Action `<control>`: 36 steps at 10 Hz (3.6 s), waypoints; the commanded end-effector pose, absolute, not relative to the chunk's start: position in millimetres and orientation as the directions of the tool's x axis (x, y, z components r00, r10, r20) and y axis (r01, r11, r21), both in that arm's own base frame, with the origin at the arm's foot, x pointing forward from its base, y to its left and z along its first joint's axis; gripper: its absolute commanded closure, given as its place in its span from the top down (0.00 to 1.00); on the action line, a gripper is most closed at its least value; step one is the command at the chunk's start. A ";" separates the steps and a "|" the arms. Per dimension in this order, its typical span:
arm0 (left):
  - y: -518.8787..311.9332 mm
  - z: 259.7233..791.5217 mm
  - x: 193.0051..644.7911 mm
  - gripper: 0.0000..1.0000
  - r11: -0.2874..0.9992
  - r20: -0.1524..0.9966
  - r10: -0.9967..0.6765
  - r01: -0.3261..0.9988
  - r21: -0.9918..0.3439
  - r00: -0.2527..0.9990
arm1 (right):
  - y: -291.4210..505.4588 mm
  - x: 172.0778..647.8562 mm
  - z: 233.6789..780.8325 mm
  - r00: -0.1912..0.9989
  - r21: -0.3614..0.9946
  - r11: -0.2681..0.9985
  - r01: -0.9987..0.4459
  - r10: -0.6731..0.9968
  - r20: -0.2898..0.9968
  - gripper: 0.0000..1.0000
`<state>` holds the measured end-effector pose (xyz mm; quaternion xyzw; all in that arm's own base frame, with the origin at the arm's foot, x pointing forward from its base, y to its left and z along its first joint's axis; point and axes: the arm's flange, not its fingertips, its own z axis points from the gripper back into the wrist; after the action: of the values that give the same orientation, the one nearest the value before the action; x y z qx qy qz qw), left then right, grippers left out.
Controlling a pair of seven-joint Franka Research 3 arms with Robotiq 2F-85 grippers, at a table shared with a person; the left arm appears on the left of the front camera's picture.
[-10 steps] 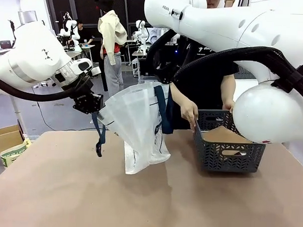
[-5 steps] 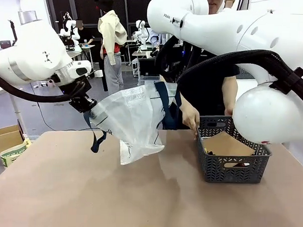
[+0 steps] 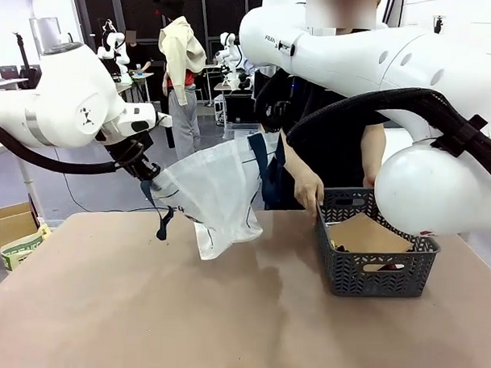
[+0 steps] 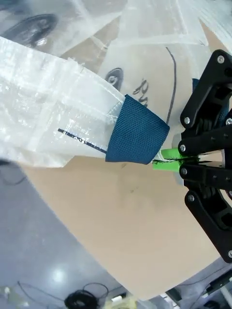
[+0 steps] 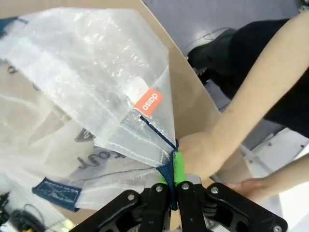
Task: Transfer purchased items from the store into the shopping bag.
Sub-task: Open the Reusable shopping bag in the center of the table, then move the Reusable shopping bag to the right side of the table.
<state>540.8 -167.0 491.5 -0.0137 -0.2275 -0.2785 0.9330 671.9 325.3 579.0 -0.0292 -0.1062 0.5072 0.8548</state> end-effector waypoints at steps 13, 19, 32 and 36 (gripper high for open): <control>-209.5 465.1 567.0 0.00 0.649 0.385 -0.716 0.759 0.057 0.583 | 339.9 649.7 547.0 0.349 -0.069 0.363 -0.929 0.924 0.154 0.00; -201.9 470.9 589.5 0.00 0.519 0.434 -0.776 0.854 0.029 0.457 | 329.5 632.9 539.4 0.285 -0.012 0.292 -0.956 0.940 0.188 0.00; -202.7 472.1 588.9 0.00 0.531 0.438 -0.771 0.846 0.041 0.463 | 343.8 665.1 555.1 0.295 -0.033 0.305 -0.952 0.940 0.173 0.00; -202.7 472.1 588.9 0.00 0.531 0.438 -0.771 0.846 0.041 0.463 | 343.8 665.1 555.1 0.295 -0.033 0.305 -0.952 0.940 0.173 0.00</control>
<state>588.6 -201.9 471.5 -0.0976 -0.2051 -0.4797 0.8476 665.3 342.4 554.3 0.0390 -0.0770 0.5867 0.8052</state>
